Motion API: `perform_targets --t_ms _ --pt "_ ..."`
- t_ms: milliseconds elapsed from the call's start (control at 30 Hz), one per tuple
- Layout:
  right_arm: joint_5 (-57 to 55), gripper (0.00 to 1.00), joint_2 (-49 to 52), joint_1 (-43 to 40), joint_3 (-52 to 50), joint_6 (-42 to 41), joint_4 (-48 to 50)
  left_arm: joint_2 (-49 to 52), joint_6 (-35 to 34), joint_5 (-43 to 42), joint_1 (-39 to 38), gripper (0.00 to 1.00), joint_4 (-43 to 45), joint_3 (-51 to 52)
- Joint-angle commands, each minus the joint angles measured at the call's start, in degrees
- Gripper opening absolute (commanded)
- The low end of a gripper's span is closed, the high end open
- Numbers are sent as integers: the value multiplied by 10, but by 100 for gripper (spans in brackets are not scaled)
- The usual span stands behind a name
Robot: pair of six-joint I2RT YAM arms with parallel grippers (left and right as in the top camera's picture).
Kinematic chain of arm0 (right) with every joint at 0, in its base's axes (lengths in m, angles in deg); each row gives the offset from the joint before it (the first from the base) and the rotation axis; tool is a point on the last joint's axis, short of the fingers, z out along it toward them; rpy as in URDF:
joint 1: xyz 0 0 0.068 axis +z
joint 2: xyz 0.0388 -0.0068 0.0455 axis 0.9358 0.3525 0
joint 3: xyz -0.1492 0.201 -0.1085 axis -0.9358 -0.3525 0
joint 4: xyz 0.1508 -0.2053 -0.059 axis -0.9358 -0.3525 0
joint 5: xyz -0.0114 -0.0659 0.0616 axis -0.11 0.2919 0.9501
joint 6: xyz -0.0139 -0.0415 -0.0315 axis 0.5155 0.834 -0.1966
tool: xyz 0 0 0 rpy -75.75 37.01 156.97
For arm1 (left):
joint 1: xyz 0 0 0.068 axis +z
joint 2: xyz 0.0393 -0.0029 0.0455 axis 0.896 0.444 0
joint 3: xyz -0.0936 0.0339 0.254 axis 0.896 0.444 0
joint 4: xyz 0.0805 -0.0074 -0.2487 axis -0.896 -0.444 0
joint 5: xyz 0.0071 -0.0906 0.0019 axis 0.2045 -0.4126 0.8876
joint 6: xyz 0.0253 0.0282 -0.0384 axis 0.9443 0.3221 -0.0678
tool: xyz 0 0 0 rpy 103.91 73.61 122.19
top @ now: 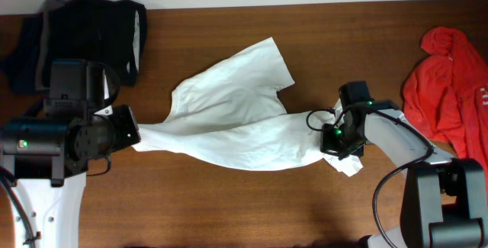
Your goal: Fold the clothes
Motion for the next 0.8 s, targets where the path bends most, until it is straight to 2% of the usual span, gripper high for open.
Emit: perform_targets --t_ms 0,167,233,367,433,533,600,633,667,700,767 --pt "-4 4 5 -7 67 -3 -61 -1 -5 9 -1 1 9 0" --pt "-3 4 -1 -30 257 14 -237 -6 -5 9 -1 1 26 -16" --pt "-5 4 -12 -39 441 36 -382 -6 -5 9 -1 1 -6 -105" --pt "1 4 -43 -40 713 47 -513 -6 -1 9 -1 1 -66 -283" --pt "1 4 -84 -40 764 47 -513 -14 -1 9 -1 1 -79 -329" --pt "-6 4 -132 -40 779 38 -498 -21 -1 3 -1 1 -45 -335" --pt "-10 4 -112 -40 778 32 -449 28 27 -44 -1 1 -11 -321" --pt "-10 4 -80 -40 778 19 -423 92 58 -90 -1 1 12 -315" --pt "-10 4 -61 -40 778 12 -407 125 64 -100 -1 1 28 -315" --pt "-7 4 -4 -40 778 -13 -336 201 64 -101 -1 1 93 -315" --pt "43 4 47 -40 778 -20 -260 301 64 -106 4 1 247 -318"
